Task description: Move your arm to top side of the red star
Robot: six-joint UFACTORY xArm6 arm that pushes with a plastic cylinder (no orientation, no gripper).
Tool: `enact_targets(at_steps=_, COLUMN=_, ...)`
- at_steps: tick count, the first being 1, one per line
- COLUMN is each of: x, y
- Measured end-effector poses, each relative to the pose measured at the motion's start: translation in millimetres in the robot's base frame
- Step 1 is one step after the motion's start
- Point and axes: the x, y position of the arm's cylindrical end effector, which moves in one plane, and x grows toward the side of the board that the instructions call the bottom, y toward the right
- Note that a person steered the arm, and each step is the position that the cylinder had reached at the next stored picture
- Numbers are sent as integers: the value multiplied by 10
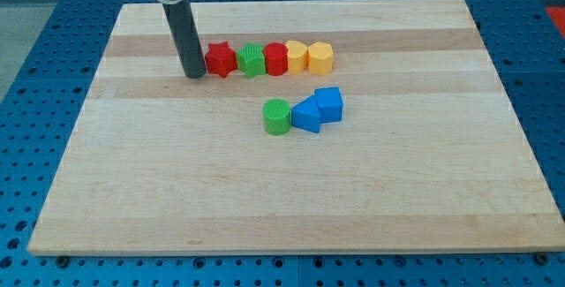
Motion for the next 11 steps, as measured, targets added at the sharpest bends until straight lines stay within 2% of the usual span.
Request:
enact_targets(at_steps=2, x=-147, y=-484)
enact_targets(at_steps=3, x=-313, y=-492)
enact_targets(at_steps=4, x=-476, y=-394)
enact_targets(at_steps=7, x=-555, y=261)
enact_targets(at_steps=11, x=-574, y=382)
